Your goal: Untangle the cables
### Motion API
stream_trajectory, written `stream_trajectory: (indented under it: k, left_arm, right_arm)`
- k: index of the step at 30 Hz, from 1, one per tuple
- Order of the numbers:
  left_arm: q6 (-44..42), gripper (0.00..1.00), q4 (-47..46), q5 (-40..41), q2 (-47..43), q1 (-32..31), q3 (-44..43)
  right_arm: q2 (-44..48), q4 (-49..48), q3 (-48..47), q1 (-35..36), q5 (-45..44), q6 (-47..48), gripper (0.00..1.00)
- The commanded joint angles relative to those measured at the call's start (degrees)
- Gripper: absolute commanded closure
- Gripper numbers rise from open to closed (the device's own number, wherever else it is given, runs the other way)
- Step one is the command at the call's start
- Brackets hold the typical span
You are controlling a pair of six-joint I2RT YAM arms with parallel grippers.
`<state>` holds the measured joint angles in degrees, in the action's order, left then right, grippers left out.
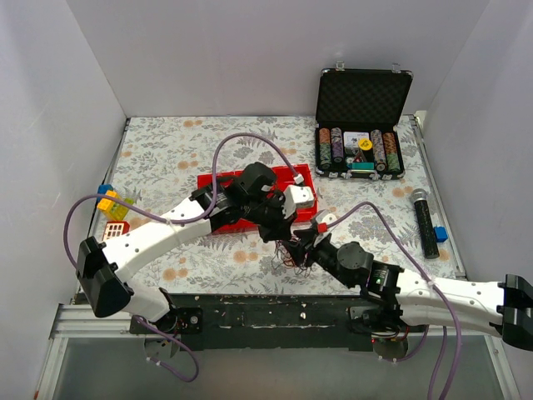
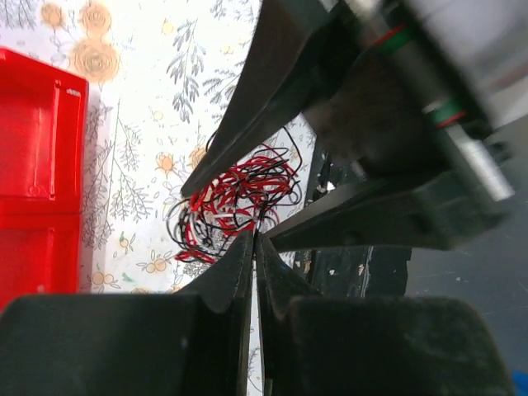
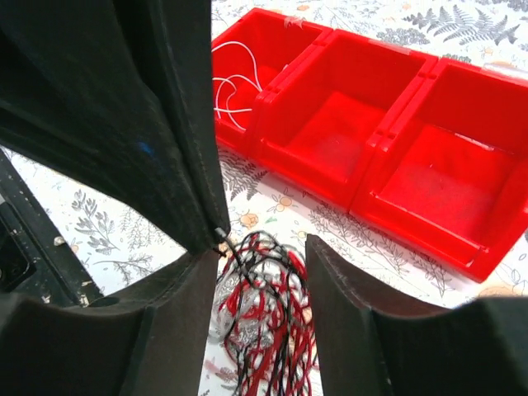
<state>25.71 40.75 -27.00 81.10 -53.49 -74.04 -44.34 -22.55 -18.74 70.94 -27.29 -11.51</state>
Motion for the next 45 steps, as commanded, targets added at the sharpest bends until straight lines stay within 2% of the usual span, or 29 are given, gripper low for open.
stream_trajectory:
  k: [1,3,8,14,22,25,28,32,36,41,45]
  left_arm:
    - [-0.58,0.99,6.17,-2.79,-3.14,-1.7,-6.72]
    - [-0.84,0.99,8.45,-3.14,-3.32,-1.79,-9.53]
    - [-0.49,1.0,10.22,-0.16,-3.93,-1.88,-16.65]
    - [2.14,1.0,6.63,7.83,-3.76,-1.79,-27.63]
    - [0.84,1.0,0.48,17.33,-2.26,-1.79,-42.48]
    - [-2.59,1.0,-5.49,21.8,-1.91,-1.79,-47.5]
    - [-5.32,1.0,-12.86,25.76,-3.31,-1.79,-47.61]
    - [-9.35,1.0,-30.16,33.49,-6.3,-1.79,-44.18]
    - [-14.19,1.0,-44.49,40.26,-5.69,-1.79,-46.97]
    - [-17.0,1.0,-50.05,40.45,-2.36,-1.79,-54.97]
    - [-22.71,1.0,-58.93,43.26,-1.04,-1.79,-57.0]
  right_arm:
    - [-3.12,-8.03,-3.14,-0.01,-2.59,2.89,0.5]
    - [-3.74,-9.53,-2.44,-0.01,-2.51,2.81,0.55]
    - [-6.46,-9.89,1.5,-0.1,-1.02,-0.79,0.55]
    - [-9.71,-11.55,8.98,-0.01,0.83,-8.61,0.55]
    - [-13.23,-11.82,12.76,-0.1,2.33,-12.75,0.45]
    - [-14.81,-12.34,13.47,-0.01,2.59,-14.41,0.43]
    - [-15.87,-12.52,13.91,-0.01,3.64,-15.47,0.42]
    - [-16.4,-11.82,13.82,-0.01,3.91,-15.65,0.4]
    - [-16.66,-10.68,13.73,-0.01,4.0,-15.91,0.39]
    - [-17.8,-10.5,13.65,-0.01,4.09,-16.27,0.38]
    - [-18.59,-9.1,12.59,-0.01,4.17,-16.0,0.36]
